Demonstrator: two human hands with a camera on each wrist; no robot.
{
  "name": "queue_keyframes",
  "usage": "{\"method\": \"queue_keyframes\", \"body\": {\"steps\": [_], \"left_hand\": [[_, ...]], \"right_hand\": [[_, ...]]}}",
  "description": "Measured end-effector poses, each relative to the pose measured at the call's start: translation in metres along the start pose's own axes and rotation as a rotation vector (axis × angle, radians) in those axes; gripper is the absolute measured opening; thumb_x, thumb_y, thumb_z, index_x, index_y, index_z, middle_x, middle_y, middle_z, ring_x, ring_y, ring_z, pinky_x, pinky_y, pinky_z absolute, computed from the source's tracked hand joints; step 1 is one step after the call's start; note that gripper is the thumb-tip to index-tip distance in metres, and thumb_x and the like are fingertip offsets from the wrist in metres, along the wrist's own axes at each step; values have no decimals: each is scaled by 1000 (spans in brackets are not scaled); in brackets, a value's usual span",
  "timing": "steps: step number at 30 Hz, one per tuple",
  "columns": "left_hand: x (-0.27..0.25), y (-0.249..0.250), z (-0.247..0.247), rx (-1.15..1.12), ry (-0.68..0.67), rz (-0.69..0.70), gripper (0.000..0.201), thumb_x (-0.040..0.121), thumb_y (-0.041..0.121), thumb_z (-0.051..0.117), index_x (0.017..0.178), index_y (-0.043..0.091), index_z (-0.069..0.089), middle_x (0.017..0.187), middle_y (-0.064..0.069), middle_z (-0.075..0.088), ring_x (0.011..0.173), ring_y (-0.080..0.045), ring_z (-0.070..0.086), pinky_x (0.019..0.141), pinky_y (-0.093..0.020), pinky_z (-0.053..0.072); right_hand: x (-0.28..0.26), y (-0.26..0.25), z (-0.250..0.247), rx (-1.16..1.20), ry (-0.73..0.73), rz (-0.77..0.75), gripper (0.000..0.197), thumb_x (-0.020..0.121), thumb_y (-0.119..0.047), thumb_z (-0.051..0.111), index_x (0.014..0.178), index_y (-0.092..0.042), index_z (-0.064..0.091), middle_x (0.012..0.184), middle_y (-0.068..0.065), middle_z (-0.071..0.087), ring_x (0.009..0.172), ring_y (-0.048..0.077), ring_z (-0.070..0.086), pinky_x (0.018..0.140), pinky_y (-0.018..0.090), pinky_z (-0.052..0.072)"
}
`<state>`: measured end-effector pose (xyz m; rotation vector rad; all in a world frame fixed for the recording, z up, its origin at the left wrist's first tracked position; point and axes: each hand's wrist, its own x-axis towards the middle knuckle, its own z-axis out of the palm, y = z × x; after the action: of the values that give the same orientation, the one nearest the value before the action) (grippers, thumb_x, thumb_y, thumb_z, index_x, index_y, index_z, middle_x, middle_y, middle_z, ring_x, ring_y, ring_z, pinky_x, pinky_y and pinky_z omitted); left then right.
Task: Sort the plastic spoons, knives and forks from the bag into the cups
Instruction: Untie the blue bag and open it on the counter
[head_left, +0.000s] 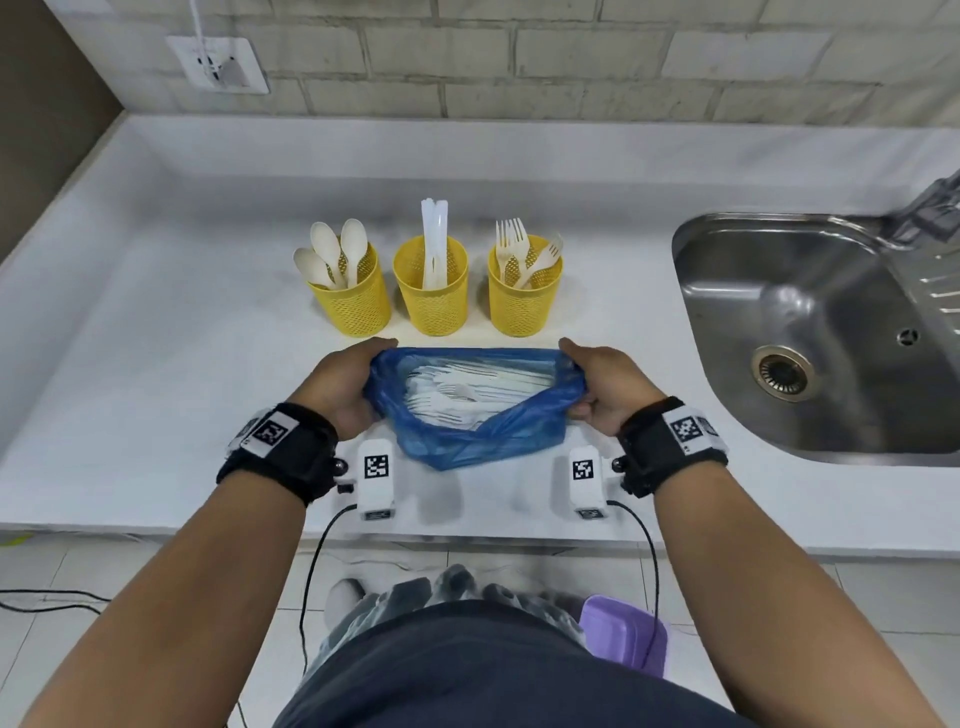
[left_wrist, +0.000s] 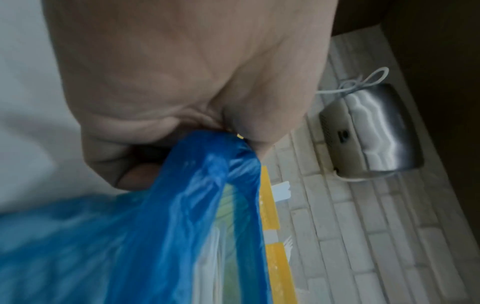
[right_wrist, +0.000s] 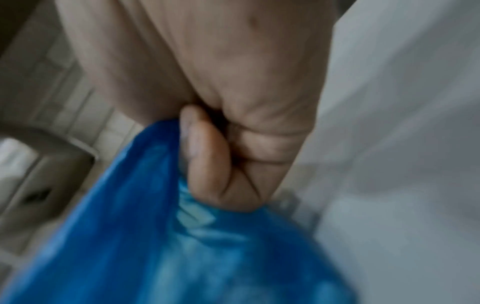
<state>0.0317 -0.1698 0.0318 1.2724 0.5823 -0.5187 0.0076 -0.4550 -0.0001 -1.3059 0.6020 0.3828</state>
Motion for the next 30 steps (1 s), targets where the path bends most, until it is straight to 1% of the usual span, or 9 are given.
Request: {"method": "queue_keyframes", "body": {"steps": [6, 8, 10, 12, 15, 22, 24, 27, 30], "left_hand": [[1, -4, -8, 703, 159, 114, 59, 78, 66, 74, 115, 21, 64, 109, -4, 70, 95, -21, 65, 90, -42, 55], [-3, -9, -18, 923, 225, 184, 64, 72, 66, 80, 114, 23, 60, 103, -1, 66, 93, -22, 65, 85, -39, 55], [-10, -16, -21, 984, 243, 277, 43, 79, 50, 82, 104, 19, 66, 93, -1, 70, 86, -23, 67, 82, -38, 56], [-18, -21, -20, 944, 215, 382, 15, 87, 26, 75, 85, 12, 74, 76, -4, 73, 70, -20, 67, 75, -37, 59], [-24, -27, -17, 851, 214, 439, 19, 90, 7, 61, 76, 2, 73, 68, -8, 69, 60, -19, 61, 66, -30, 53], [-30, -38, -18, -5, 83, -7, 34, 95, -11, 37, 76, 11, 56, 73, -7, 58, 69, -18, 54, 63, -26, 52], [-33, -44, -21, -173, 52, -68, 39, 88, -12, 33, 67, 10, 57, 68, -6, 62, 75, -21, 53, 75, -30, 49], [-36, -48, -25, -148, 55, -73, 18, 92, 5, 50, 81, 11, 63, 84, -9, 65, 83, -25, 59, 87, -37, 49], [-36, -56, -28, 190, 109, -13, 23, 90, 28, 71, 105, 14, 63, 90, -9, 64, 76, -22, 59, 74, -34, 55]], "right_hand": [[-16, 2, 2, -531, 232, -91, 42, 95, -55, 58, 95, -14, 52, 80, 5, 57, 61, 25, 56, 52, 29, 44], [-30, 4, -1, -680, 266, -106, 50, 90, -58, 64, 110, -15, 50, 95, 3, 60, 69, 23, 63, 46, 25, 45], [-39, 6, 1, -689, 255, -110, 51, 88, -54, 69, 113, -14, 49, 99, 5, 61, 72, 24, 67, 41, 22, 47], [-42, 11, 6, -581, 216, -130, 38, 89, -37, 73, 107, -11, 53, 98, 9, 63, 65, 24, 69, 45, 25, 54], [-38, 19, 12, -315, 158, -143, 13, 90, -3, 67, 92, -4, 55, 86, 17, 61, 54, 23, 64, 60, 41, 64], [-42, 32, 6, 441, 87, 72, 40, 81, 18, 27, 83, -7, 58, 79, 11, 58, 67, 24, 56, 51, 29, 49], [-45, 39, 4, 388, 93, 35, 45, 78, 19, 25, 91, -6, 60, 82, 12, 63, 71, 26, 61, 57, 33, 56], [-54, 42, 2, 86, 168, -66, 22, 86, 7, 40, 92, -9, 54, 75, 10, 55, 61, 24, 55, 63, 38, 56], [-61, 43, 4, -69, 197, -61, 18, 95, -18, 62, 107, -11, 50, 73, 10, 54, 55, 23, 54, 62, 43, 58]]}}
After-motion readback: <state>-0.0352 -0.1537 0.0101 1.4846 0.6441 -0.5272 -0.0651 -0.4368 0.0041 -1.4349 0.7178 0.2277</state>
